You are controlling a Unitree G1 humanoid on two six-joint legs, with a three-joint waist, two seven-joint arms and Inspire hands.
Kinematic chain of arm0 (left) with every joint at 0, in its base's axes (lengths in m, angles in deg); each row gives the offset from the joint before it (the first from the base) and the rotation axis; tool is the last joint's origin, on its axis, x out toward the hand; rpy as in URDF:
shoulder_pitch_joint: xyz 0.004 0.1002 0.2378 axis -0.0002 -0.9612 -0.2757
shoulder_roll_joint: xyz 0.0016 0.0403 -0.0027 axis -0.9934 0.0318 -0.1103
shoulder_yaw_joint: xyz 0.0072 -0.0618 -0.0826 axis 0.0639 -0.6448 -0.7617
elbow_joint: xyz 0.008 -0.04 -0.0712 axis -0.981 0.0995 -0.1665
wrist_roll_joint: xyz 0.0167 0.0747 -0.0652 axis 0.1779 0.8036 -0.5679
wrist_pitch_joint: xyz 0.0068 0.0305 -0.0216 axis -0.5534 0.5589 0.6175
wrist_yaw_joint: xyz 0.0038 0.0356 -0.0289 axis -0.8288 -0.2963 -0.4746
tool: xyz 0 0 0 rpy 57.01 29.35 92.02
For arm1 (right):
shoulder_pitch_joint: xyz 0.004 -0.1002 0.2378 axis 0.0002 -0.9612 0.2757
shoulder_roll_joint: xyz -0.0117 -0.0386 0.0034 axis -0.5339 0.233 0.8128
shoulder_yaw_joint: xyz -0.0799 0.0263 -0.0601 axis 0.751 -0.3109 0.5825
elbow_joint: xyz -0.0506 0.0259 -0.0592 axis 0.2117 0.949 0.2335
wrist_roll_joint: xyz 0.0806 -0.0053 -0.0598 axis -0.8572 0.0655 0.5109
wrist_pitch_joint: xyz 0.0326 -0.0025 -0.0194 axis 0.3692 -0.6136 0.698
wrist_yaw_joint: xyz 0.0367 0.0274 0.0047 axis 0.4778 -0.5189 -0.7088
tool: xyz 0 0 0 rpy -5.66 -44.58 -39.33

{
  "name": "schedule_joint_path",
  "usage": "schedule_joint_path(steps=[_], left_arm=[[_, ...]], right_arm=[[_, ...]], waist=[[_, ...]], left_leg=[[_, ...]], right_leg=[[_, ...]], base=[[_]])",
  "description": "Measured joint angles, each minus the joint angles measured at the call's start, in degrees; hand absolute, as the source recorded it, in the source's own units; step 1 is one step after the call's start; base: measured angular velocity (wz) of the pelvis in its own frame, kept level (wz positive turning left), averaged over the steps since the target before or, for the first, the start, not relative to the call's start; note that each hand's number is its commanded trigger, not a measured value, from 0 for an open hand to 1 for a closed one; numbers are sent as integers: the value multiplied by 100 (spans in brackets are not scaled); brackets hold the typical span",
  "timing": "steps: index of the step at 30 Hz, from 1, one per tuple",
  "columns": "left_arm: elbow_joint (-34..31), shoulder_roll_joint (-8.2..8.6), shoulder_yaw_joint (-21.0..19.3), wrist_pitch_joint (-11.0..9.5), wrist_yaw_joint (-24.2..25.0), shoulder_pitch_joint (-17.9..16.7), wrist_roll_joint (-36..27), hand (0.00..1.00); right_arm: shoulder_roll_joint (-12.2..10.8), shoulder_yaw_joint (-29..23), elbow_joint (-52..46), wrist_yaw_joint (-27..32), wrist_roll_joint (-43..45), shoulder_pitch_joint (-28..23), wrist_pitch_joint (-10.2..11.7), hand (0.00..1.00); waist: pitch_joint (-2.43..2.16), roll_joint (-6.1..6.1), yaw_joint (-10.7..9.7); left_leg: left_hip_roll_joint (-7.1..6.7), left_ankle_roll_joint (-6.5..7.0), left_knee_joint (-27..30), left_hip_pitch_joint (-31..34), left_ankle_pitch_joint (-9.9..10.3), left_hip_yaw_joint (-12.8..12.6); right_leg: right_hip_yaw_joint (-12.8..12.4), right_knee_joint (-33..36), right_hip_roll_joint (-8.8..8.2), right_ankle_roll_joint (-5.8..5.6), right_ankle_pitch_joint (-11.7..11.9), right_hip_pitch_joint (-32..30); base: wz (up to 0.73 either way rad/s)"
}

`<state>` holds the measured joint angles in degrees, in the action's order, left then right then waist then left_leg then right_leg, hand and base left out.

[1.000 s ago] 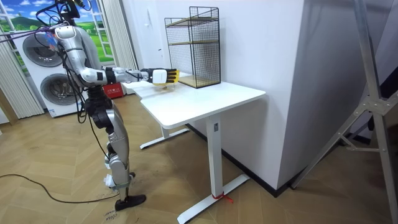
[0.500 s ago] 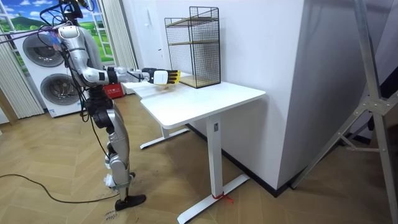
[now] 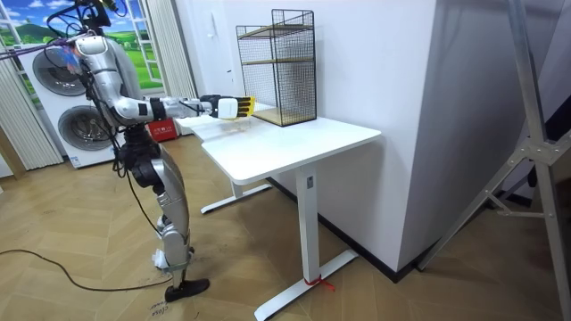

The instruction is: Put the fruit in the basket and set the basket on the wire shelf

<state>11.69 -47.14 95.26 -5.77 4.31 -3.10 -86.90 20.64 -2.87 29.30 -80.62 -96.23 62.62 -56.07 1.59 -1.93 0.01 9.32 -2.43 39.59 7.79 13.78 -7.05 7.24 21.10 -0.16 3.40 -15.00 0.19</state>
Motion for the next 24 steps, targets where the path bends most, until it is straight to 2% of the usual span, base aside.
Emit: schedule_joint_path(steps=[1, 2, 3, 4, 5, 6, 7, 8, 9, 11, 13, 15, 16, 17, 18, 19, 21, 22, 23, 24], left_arm=[[19, 10, -3, 0, 0, 11, 6, 0], [25, 77, 2, -1, 8, 31, -3, 0], [25, 143, 5, -2, 12, 33, -16, 0], [25, 148, 6, -1, 12, 33, -14, 0], [26, 153, -7, -1, 12, 32, -10, 0], [25, 151, -39, -3, 12, 32, -9, 0], [23, 139, -63, -3, 13, 32, -13, 0], [-8, 135, -115, -3, 13, 36, -12, 0], [-88, 117, -117, -3, 13, 35, -12, 0], [-147, 135, -112, -2, 13, 35, -10, 0], [-185, 82, -120, -3, 13, 53, -17, 0], [-186, 62, -122, -8, 14, 94, 10, 0], [-185, 40, -123, -8, 14, 98, 33, 0], [-186, 26, -125, -9, 13, 100, 44, 0], [-187, 25, -127, -10, 13, 100, 27, 0], [-188, 24, -127, -10, 13, 104, 27, 0], [-186, 66, -113, -12, 13, 132, 28, 0], [-187, 81, -114, -20, 14, 133, 28, 0], [-189, 72, -114, -38, 13, 136, 29, 0], [-189, 75, -124, -57, 13, 154, 25, 0]], right_arm=[[-32, -3, 1, -10, -29, 5, 0, 0], [13, -48, 1, -13, -50, 18, -2, 0], [72, -67, 0, -19, -52, 21, -7, 0], [86, -65, 0, -27, -52, 21, -11, 0], [120, -51, 4, -43, -22, 9, -28, 0], [110, -44, 4, -73, -6, -16, -57, 0], [87, -44, 5, -93, -10, -24, -82, 0], [60, -45, -1, -114, -18, -20, -104, 0], [69, -52, -20, -135, -16, -5, -104, 0], [49, -56, -21, -131, -18, -5, -105, 0], [44, -51, -29, -133, -20, 9, -104, 0], [69, -47, -65, -141, 40, 17, -104, 0], [71, -46, -85, -143, 95, 17, -104, 0], [97, -47, -149, -141, 136, 16, -104, 0], [103, -50, -221, -128, 196, 28, -104, 0], [103, -51, -250, -118, 227, 45, -104, 0], [130, -58, -264, -94, 271, 165, -103, 0], [148, -60, -276, -94, 279, 173, -102, 0], [160, -60, -319, -94, 279, 181, -101, 0], [156, -62, -370, -77, 279, 194, -86, 0]], waist=[[-17, -9, -3], [-24, -31, 4], [-30, -60, 86], [-42, -38, 150], [-43, -37, 224], [-96, -41, 257], [-136, -85, 263], [-207, -188, 227], [-201, -255, 200], [-189, -264, 202], [-183, -275, 205], [-168, -286, 212], [-155, -286, 211], [-104, -255, 209], [-85, -232, 211], [-83, -237, 207], [-68, -229, 189], [-64, -236, 195], [-62, -266, 188], [-51, -283, 204]], left_leg=[[-94, 24, -52, 112, 18, 65], [-358, 56, -459, 352, 12, 106], [-585, 69, -1092, 550, -118, 71], [-651, 70, -1458, 644, -255, 53], [-736, 155, -2133, 744, -710, 84], [-788, 224, -2543, 728, -1120, 129], [-807, 259, -2618, 674, -1290, 123], [-854, 313, -2717, 637, -1464, 104], [-903, 355, -2731, 606, -1573, 118], [-925, 428, -2584, 598, -1700, 123], [-1007, 488, -2463, 615, -1569, 105], [-1097, 517, -2204, 675, -1295, 54], [-1116, 524, -2133, 681, -1223, 42], [-1131, 535, -1958, 688, -1057, 12], [-1158, 549, -1781, 725, -892, -7], [-1203, 562, -1706, 747, -820, -29], [-1221, 628, -1450, 772, -551, -119], [-1235, 649, -1399, 753, -485, -162], [-1308, 692, -1378, 719, -382, -182], [-1379, 738, -1353, 658, -292, -215]], right_leg=[[-6, 6, -13, 14, -18, -5], [-65, 7, -44, -16, -65, -29], [-156, 40, -82, -37, -105, -62], [-166, 63, -80, -24, -120, -71], [-174, 129, -71, -3, -178, -93], [-222, 236, -66, -1, -287, -84], [-229, 279, -72, -59, -358, -87], [-247, 268, -87, -130, -421, -79], [-267, 221, -99, -109, -411, -31], [-261, 62, -119, -124, -420, 111], [-275, -45, -202, -179, -456, 198], [-354, 12, -329, -245, -580, 227], [-367, 67, -361, -266, -616, 229], [-392, 131, -391, -318, -663, 281], [-375, 183, -438, -343, -731, 321], [-372, 214, -475, -369, -781, 326], [-363, 735, -602, -501, -890, 210], [-349, 977, -644, -512, -895, 139], [-281, 1450, -767, -524, -895, -23], [-233, 1898, -908, -630, -833, -212]], base=[[12], [-6], [-20], [-50], [-45], [-37], [-4], [10], [8], [-9], [-5], [-6], [0], [-4], [-4], [-4], [0], [6], [5], [0]])
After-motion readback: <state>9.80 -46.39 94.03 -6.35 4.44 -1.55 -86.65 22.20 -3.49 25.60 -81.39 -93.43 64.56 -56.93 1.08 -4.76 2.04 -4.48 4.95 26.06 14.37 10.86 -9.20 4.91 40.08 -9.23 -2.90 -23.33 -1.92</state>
